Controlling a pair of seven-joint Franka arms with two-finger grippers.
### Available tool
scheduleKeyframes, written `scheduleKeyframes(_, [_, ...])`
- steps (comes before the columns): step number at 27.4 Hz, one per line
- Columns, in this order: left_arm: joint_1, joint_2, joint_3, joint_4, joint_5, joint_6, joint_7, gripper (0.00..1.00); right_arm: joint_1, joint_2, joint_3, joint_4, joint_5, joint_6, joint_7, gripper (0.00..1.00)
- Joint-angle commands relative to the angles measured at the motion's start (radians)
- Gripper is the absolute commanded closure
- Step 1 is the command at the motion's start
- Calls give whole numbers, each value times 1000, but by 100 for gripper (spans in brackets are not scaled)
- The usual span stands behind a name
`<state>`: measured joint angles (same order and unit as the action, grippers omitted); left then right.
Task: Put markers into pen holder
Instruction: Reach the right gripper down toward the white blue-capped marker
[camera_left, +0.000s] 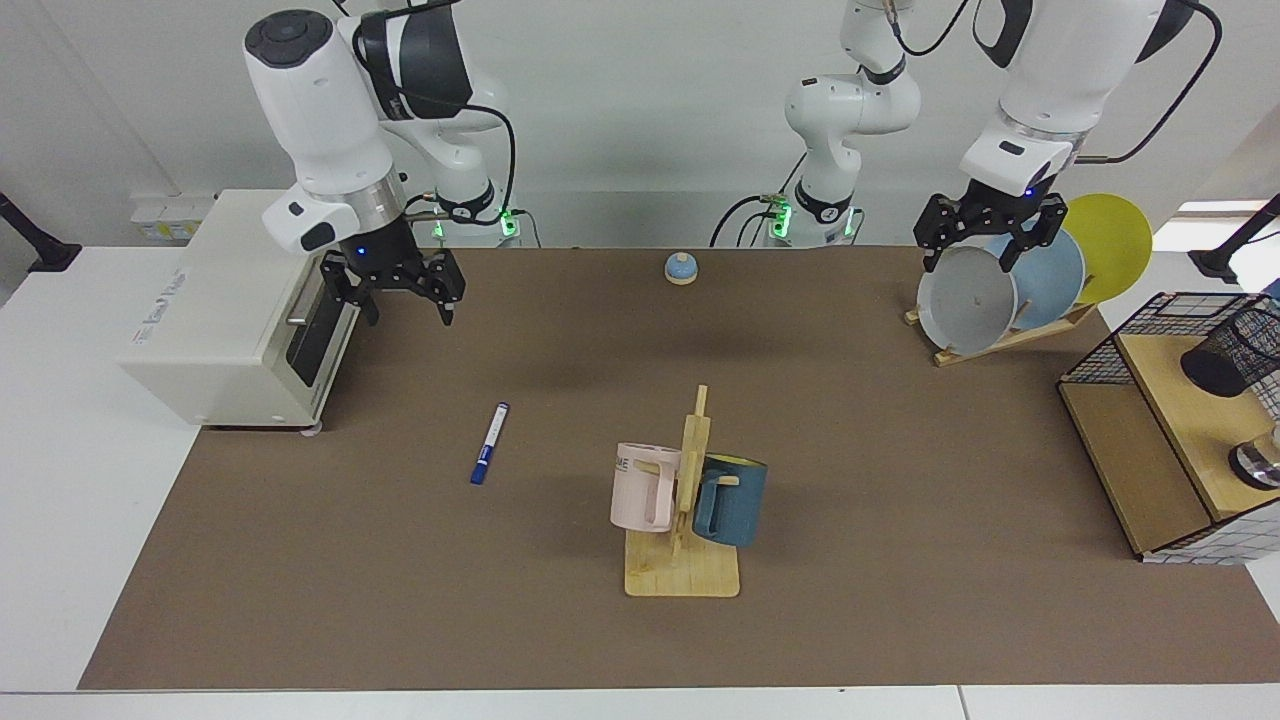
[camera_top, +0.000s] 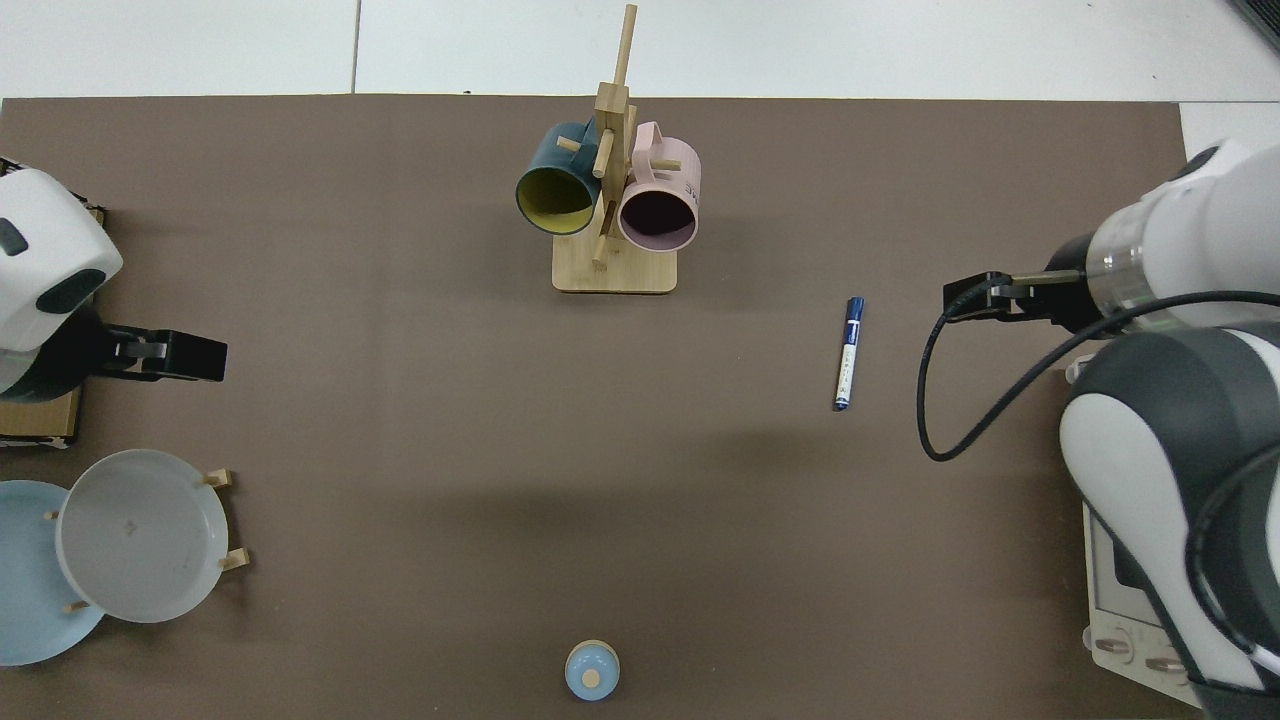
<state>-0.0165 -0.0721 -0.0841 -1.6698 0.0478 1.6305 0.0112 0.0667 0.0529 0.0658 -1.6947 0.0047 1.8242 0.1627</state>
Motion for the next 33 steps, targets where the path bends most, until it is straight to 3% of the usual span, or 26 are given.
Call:
scheduleKeyframes(1, [-6,-44,9,-51,-12,-6,35,0,28,82,-1,21,-20,40,9,0])
scheduleKeyframes(9, [-5,-60,9,-73,-12,-6,35,0,50,238,-1,158,-46,33,29,0])
scheduleKeyframes(25, [-2,-63,12,-80,-12,-8,36,0,74,387,-7,207,-69,29,86,0])
scheduleKeyframes(33, [7,-63,12,-84,-12,-8,35,0,70,459,-7,204,-81,89,158,1])
